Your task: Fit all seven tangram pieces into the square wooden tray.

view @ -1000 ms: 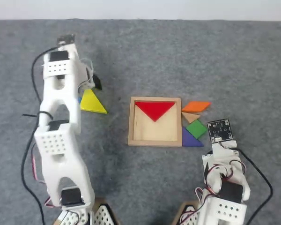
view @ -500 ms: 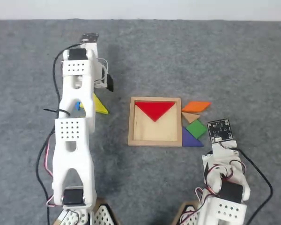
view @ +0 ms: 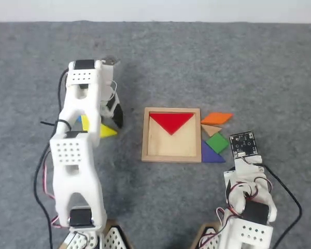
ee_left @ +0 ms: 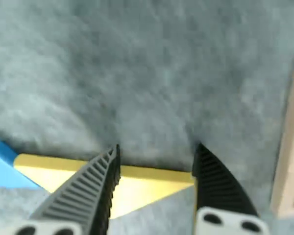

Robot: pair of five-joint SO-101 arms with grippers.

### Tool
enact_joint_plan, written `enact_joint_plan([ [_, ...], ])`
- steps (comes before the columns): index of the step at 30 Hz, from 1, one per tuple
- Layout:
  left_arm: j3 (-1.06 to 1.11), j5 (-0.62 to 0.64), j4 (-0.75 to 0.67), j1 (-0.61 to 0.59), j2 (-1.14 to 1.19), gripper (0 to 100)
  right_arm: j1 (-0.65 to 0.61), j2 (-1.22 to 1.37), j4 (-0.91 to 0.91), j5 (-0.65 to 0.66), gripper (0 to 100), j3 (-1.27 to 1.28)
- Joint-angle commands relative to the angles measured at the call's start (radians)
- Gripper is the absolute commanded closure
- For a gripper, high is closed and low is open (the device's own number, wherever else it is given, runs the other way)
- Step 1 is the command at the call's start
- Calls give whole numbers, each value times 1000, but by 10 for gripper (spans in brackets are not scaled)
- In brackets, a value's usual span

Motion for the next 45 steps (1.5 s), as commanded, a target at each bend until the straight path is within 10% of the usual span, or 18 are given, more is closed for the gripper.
enact_joint_plan([
  [1,105,-69,46,-9,-180,768,-5,-15,4,14,908,15],
  [12,438,-316,44,-43,-348,768,-5,-15,2,14,908,15],
  [31,386,-143,-164,146,-350,768,-5,-15,2,14,908,15],
  [45,507,-258,35,69,-258,797,-5,-15,2,14,908,15],
])
